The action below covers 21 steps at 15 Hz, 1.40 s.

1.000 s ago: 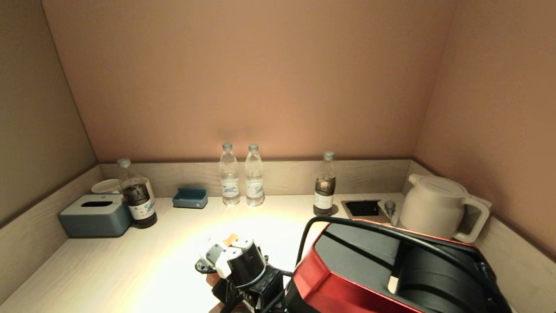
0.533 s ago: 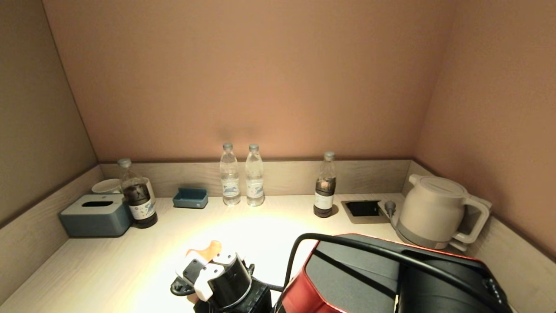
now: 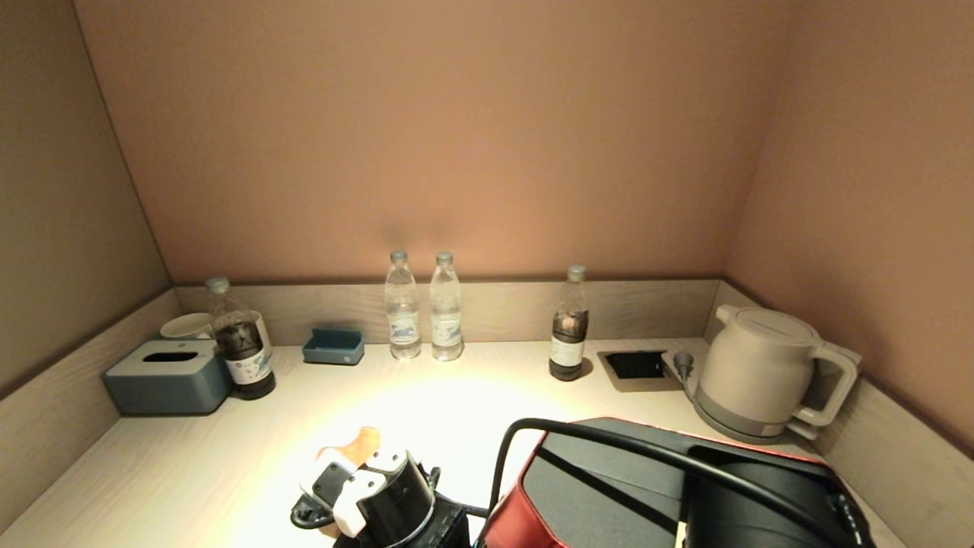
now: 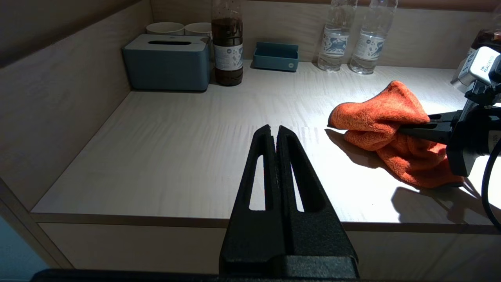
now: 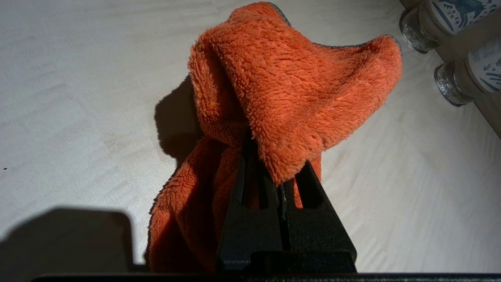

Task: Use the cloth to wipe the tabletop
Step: Sweep the stains on the table

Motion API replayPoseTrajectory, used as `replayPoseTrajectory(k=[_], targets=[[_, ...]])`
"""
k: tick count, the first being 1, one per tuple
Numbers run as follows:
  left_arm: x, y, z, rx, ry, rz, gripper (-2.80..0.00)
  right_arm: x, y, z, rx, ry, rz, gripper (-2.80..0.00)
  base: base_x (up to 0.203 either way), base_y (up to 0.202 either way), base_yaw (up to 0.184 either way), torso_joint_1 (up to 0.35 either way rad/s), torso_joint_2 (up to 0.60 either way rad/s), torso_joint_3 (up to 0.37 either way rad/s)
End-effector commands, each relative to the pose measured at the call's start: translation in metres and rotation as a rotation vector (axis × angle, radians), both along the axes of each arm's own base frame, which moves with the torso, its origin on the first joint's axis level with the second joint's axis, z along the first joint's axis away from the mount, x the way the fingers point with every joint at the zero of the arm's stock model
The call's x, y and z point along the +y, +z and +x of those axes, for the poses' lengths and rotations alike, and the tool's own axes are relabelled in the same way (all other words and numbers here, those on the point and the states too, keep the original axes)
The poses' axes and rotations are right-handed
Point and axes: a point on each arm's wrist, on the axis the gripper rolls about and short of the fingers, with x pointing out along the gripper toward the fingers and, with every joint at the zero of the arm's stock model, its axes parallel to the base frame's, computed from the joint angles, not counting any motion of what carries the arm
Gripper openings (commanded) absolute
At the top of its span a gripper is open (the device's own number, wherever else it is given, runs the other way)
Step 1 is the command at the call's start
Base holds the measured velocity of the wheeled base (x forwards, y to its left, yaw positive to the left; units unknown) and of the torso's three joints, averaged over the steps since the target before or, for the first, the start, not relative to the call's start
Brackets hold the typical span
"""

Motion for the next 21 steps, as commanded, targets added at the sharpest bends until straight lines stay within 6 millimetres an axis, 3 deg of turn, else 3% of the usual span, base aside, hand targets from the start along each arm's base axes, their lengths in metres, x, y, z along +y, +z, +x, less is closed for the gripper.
replayPoseTrajectory(k=[1, 11, 21], targets=[[0.000, 0.000, 0.000, 0.000, 0.001, -0.001, -2.80, 0.000, -0.018, 0.000, 0.023, -0.002, -0.031, -2.80, 0.000, 0.000, 0.000, 0.000, 0.00, 0.000], [0.000, 0.000, 0.000, 0.000, 0.001, -0.001, -2.80, -0.004, -0.044, 0.001, 0.058, -0.012, -0.067, -2.80, 0.000, 0.000, 0.000, 0.000, 0.00, 0.000], [0.000, 0.000, 0.000, 0.000, 0.001, -0.001, -2.80, -0.007, -0.050, 0.010, 0.072, -0.037, -0.060, -2.80, 0.000, 0.000, 0.000, 0.000, 0.00, 0.000]])
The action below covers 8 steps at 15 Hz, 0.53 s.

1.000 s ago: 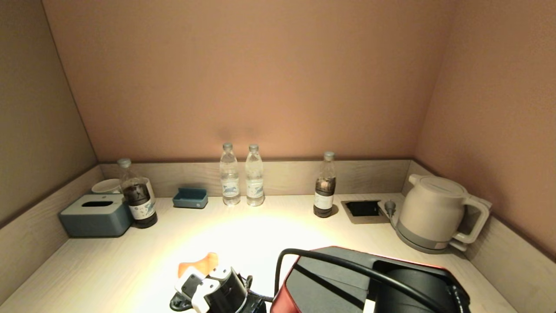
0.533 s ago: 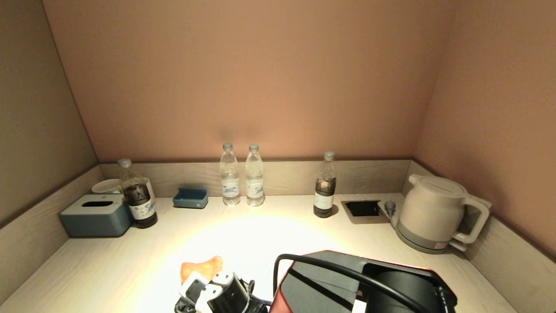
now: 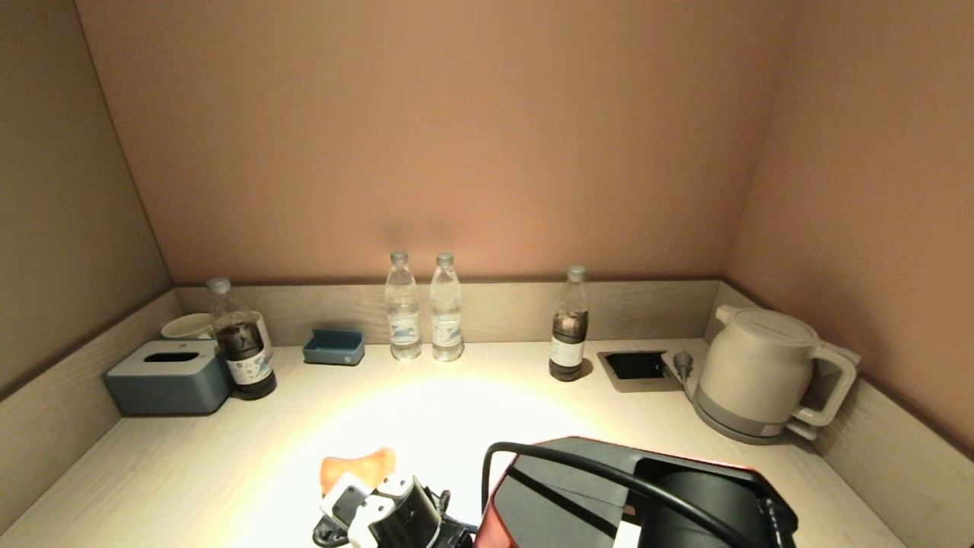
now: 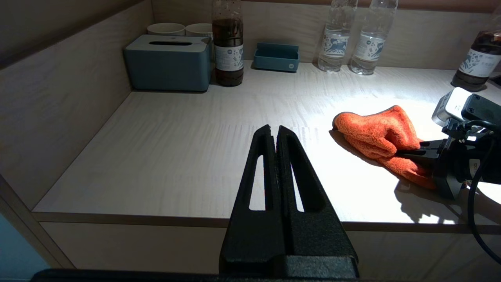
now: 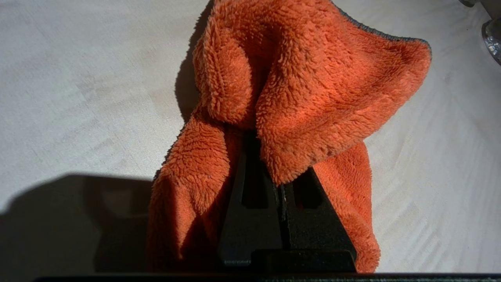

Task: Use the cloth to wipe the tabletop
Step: Sweep the stains on the table

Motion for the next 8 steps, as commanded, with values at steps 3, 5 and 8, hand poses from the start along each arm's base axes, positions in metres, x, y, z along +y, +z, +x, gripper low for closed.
replayPoseTrajectory(k=[3, 5, 8], targets=[[0.0000, 0.0000, 0.0000, 0.000, 0.001, -0.001, -2.80, 0.0079, -0.0081, 0.0085, -0.013, 0.002, 0.004, -2.80, 0.000, 0.000, 0.000, 0.000, 0.00, 0.000], [0.0000, 0.0000, 0.0000, 0.000, 0.001, -0.001, -2.80, 0.0090, -0.0086, 0.0092, -0.014, 0.004, 0.005, -2.80, 0.000, 0.000, 0.000, 0.000, 0.00, 0.000], [0.0000, 0.0000, 0.0000, 0.000, 0.001, -0.001, -2.80, 0.0125, -0.0083, 0.0111, -0.032, 0.016, -0.001, -2.80, 0.000, 0.000, 0.000, 0.000, 0.00, 0.000]])
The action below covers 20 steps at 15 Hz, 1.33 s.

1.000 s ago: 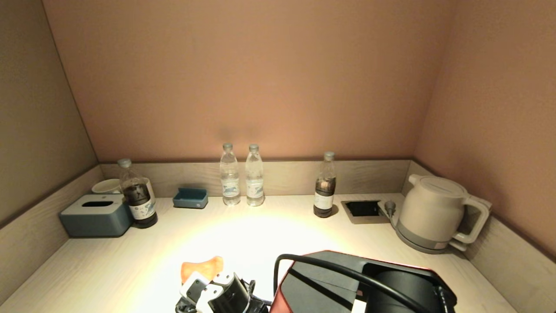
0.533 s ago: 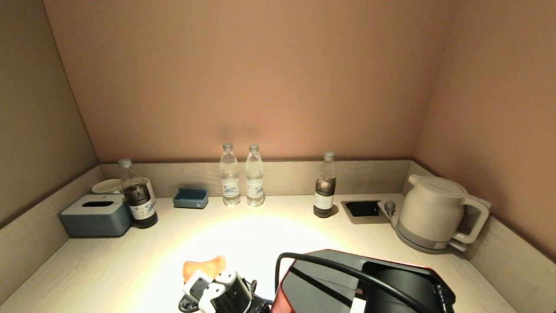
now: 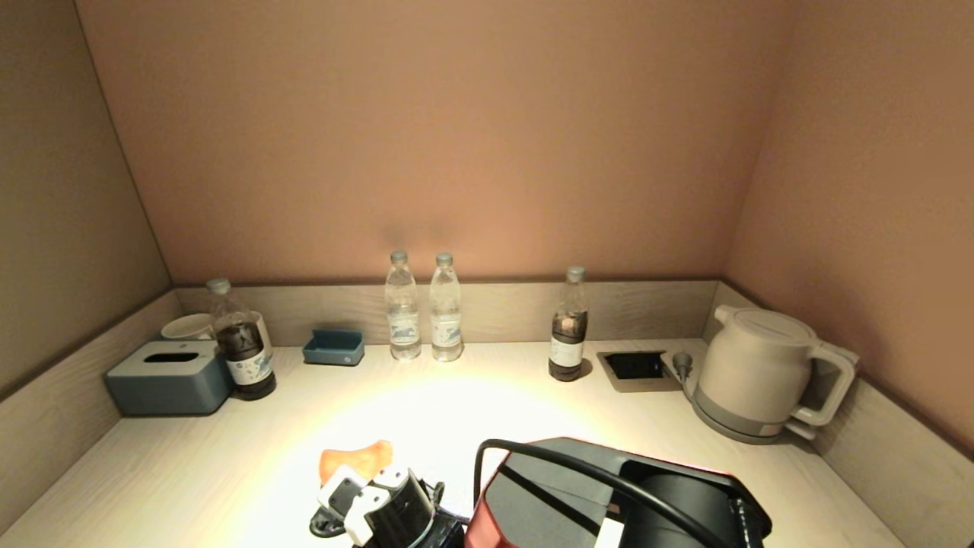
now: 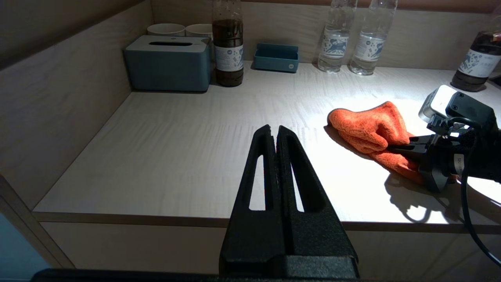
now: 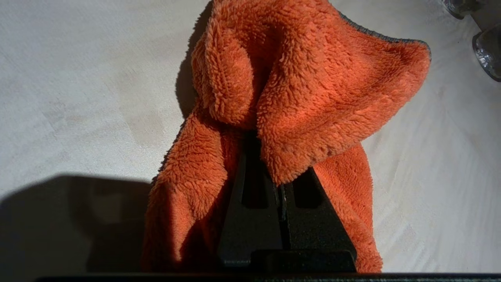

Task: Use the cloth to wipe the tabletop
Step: Sweep the stains on the table

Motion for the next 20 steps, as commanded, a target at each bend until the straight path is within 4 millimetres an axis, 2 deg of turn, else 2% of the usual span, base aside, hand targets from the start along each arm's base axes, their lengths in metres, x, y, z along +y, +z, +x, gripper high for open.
replayPoseTrajectory(k=[1, 6, 14, 20], targets=[[0.000, 0.000, 0.000, 0.000, 0.000, -0.001, -2.80, 0.003, -0.003, 0.001, -0.013, 0.011, -0.007, -2.80, 0.000, 0.000, 0.000, 0.000, 0.00, 0.000], [0.000, 0.000, 0.000, 0.000, 0.000, -0.001, -2.80, 0.003, -0.003, 0.001, -0.013, 0.011, -0.007, -2.80, 0.000, 0.000, 0.000, 0.000, 0.00, 0.000], [0.000, 0.000, 0.000, 0.000, 0.000, -0.001, -2.80, 0.012, 0.009, 0.009, -0.039, 0.007, 0.025, -2.80, 0.000, 0.000, 0.000, 0.000, 0.00, 0.000], [0.000, 0.000, 0.000, 0.000, 0.000, -0.001, -2.80, -0.012, 0.004, 0.024, -0.021, -0.056, -0.008, -2.80, 0.000, 0.000, 0.000, 0.000, 0.00, 0.000]])
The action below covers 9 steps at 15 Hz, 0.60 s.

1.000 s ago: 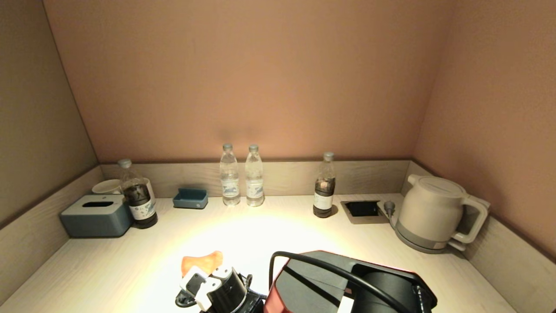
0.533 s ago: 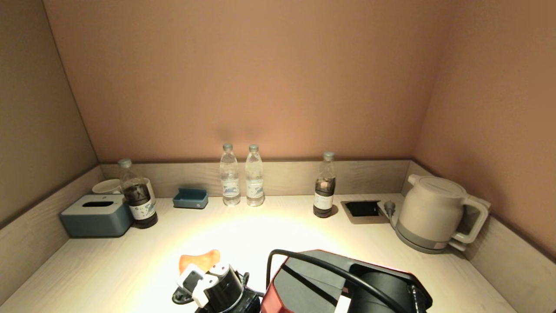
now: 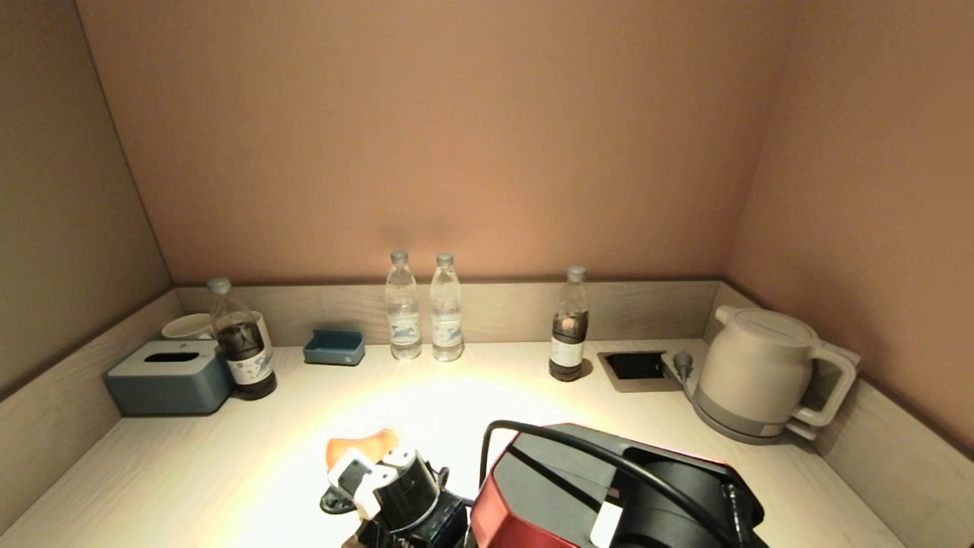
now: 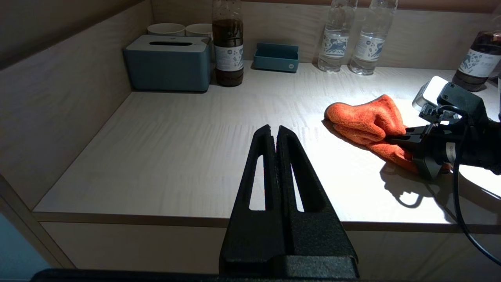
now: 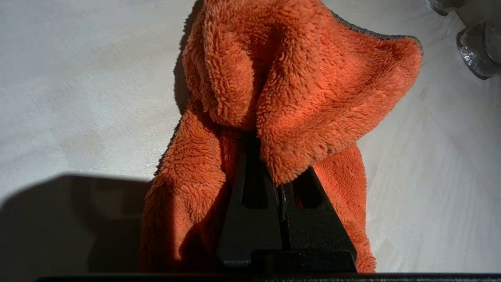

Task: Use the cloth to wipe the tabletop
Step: Sweep the stains on the table

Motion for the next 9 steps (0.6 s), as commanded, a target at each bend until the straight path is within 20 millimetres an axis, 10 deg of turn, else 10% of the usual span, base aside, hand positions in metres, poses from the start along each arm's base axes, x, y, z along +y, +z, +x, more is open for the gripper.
replayPoseTrajectory(k=[1, 9], targets=[[0.000, 0.000, 0.000, 0.000, 0.001, -0.001, -2.80, -0.007, -0.001, 0.003, 0.004, -0.016, -0.010, -2.80, 0.000, 0.000, 0.000, 0.000, 0.00, 0.000], [0.000, 0.000, 0.000, 0.000, 0.001, -0.001, -2.80, -0.044, 0.013, -0.017, 0.026, -0.033, -0.032, -2.80, 0.000, 0.000, 0.000, 0.000, 0.00, 0.000]])
